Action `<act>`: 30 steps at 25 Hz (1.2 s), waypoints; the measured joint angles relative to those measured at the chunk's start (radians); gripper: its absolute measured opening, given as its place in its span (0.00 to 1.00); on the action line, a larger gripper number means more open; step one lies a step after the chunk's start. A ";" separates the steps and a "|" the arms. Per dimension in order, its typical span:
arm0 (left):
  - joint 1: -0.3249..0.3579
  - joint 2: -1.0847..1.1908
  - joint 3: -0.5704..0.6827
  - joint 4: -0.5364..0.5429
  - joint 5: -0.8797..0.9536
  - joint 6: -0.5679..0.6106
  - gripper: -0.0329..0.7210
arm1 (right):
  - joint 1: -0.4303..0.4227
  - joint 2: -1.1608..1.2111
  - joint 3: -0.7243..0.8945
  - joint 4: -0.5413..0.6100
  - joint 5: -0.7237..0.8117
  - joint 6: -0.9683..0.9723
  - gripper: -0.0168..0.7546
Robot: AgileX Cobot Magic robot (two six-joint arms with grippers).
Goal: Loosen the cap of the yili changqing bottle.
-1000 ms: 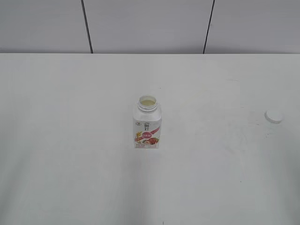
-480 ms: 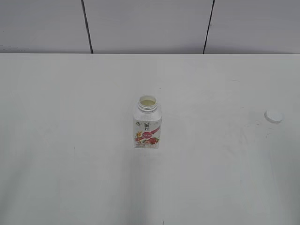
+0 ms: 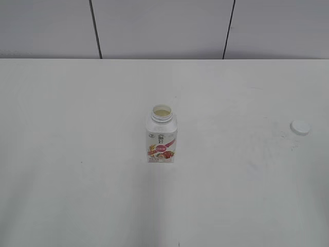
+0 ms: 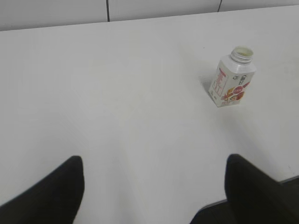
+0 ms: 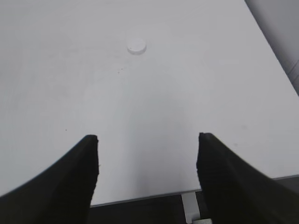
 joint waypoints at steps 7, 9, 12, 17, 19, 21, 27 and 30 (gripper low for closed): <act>0.000 0.000 0.000 -0.033 0.000 0.000 0.79 | 0.000 -0.075 0.000 -0.029 -0.003 0.037 0.70; 0.000 0.000 0.000 -0.035 -0.001 0.000 0.79 | 0.000 -0.076 0.001 -0.030 -0.004 0.037 0.70; 0.013 0.000 0.000 -0.035 -0.001 0.000 0.79 | 0.000 -0.076 0.001 -0.024 -0.004 0.030 0.70; 0.117 0.000 0.000 -0.036 -0.002 0.000 0.79 | 0.000 -0.076 0.003 0.023 -0.004 -0.005 0.70; 0.171 0.000 0.000 -0.036 -0.002 0.000 0.79 | 0.000 -0.076 0.003 0.032 -0.004 -0.011 0.70; 0.200 0.000 0.000 -0.036 -0.002 0.000 0.79 | 0.000 -0.076 0.003 0.036 -0.004 -0.013 0.70; 0.207 0.000 0.002 -0.038 -0.003 0.000 0.79 | 0.000 -0.076 0.003 0.040 -0.004 -0.016 0.70; 0.207 0.000 0.002 -0.038 -0.003 0.000 0.79 | 0.000 -0.076 0.003 0.041 -0.004 -0.016 0.70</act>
